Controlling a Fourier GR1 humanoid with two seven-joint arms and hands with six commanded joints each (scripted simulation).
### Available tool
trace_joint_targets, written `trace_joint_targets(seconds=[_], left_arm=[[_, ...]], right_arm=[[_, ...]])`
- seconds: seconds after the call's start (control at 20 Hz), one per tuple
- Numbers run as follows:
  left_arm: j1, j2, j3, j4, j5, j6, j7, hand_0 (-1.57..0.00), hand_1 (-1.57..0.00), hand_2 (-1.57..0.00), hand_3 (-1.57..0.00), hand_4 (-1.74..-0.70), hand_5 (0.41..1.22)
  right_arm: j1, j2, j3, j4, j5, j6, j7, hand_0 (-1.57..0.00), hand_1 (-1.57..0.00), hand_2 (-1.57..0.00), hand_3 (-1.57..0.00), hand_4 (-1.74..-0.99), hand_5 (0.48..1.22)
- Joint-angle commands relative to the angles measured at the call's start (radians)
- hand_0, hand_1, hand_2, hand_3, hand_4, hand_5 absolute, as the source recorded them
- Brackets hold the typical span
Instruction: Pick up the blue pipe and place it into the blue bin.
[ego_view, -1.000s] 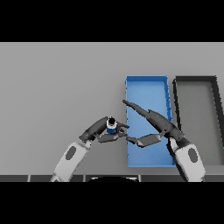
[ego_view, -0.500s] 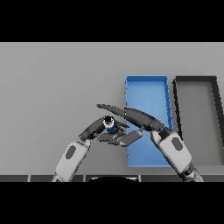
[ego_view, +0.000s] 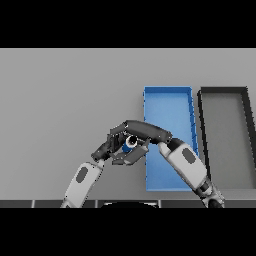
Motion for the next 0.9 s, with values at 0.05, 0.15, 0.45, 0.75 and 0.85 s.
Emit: trace_joint_targets(seconds=[0.05, 0.15, 0.45, 0.75, 0.85], left_arm=[[-0.002, -0.002, 0.004, 0.015, 0.004, 0.004, -0.018, -1.57, -1.57, -1.57, -1.51, -1.66, 1.221], [0.003, -0.014, 0.017, -0.003, 0.062, -0.020, -0.025, -1.57, -1.57, -1.57, -1.53, -1.69, 1.221], [0.005, -0.015, 0.025, -0.002, 0.067, -0.033, -0.030, -1.57, -1.57, -1.57, -1.44, -1.73, 1.221], [0.001, 0.000, 0.019, -0.018, 0.008, 0.017, -0.066, -1.57, -1.57, -1.57, -1.45, -1.72, 1.221], [0.004, 0.021, 0.018, -0.026, 0.009, 0.002, -0.069, -1.17, -1.07, -1.03, -0.93, -1.47, 1.221]], right_arm=[[0.000, 0.012, 0.002, 0.004, -0.019, -0.012, 0.030, -1.13, -1.13, -1.15, -0.95, -1.551, 0.596], [0.005, 0.025, 0.004, -0.001, -0.051, -0.031, 0.016, -1.29, -1.29, -1.30, -1.10, -1.606, 0.765], [0.003, 0.007, 0.039, 0.004, -0.026, -0.048, -0.049, -1.50, -1.50, -1.50, -1.43, -1.702, 1.101], [0.019, 0.011, 0.052, -0.011, -0.004, -0.105, -0.101, -1.55, -1.55, -1.55, -1.54, -1.731, 1.190], [0.018, 0.011, 0.063, -0.021, -0.002, -0.112, -0.086, -1.56, -1.56, -1.56, -1.55, -1.734, 1.201]])
